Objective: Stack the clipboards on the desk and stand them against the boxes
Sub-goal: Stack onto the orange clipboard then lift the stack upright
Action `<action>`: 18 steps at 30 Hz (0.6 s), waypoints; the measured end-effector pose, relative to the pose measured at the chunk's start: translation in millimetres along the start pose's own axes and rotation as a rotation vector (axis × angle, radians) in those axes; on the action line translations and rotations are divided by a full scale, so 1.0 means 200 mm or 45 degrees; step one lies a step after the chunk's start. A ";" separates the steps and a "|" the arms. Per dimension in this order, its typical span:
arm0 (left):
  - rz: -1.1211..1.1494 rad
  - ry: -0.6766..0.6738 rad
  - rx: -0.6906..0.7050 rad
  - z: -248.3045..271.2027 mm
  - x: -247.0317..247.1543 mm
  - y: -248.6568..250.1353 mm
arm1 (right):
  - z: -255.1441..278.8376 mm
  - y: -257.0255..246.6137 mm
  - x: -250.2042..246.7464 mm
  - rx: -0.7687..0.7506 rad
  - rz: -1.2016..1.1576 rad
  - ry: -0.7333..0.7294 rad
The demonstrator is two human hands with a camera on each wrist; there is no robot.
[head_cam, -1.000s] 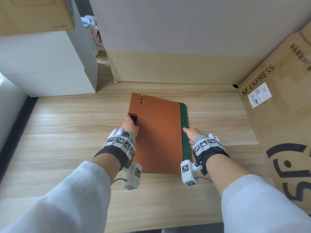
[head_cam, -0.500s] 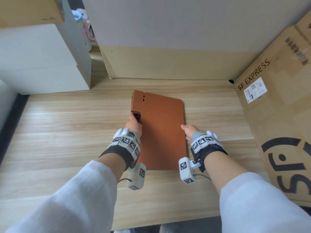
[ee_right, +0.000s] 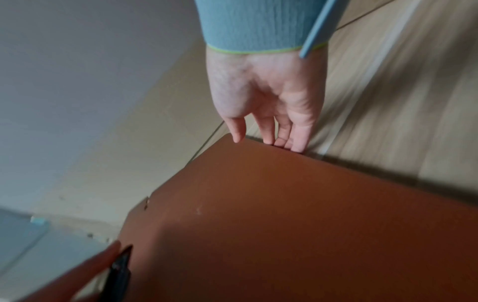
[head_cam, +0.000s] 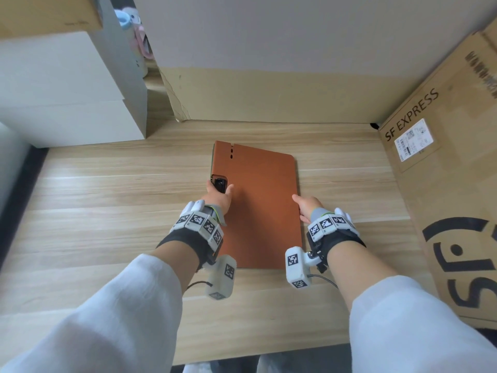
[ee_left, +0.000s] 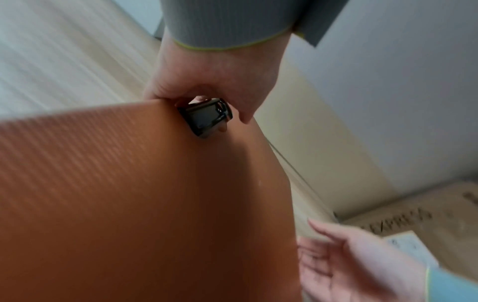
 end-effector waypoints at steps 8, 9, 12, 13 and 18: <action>0.310 -0.207 -0.100 -0.08 -0.08 -0.09 | -0.16 0.06 0.00 0.011 -0.098 -0.053; 0.300 -0.225 -0.087 -0.09 -0.08 -0.10 | -0.11 0.04 0.02 0.016 -0.091 -0.054; 0.231 -0.241 -0.073 -0.08 -0.08 -0.11 | -0.01 0.01 0.05 0.034 -0.047 -0.015; 0.266 -0.233 -0.061 -0.08 -0.09 -0.11 | 0.00 0.01 0.06 0.036 -0.032 -0.005; 0.400 -0.138 0.114 -0.07 -0.10 -0.10 | -0.05 -0.02 0.06 -0.053 0.013 -0.063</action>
Point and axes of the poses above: each hand's wrist, its own z-axis away from the middle knuckle, its own x-axis out of the palm, y = z × x, the point moved 4 cm from there along -z, towards the middle knuckle, and after that the axes turned 14 degrees about -y, right-handed, at the moved point
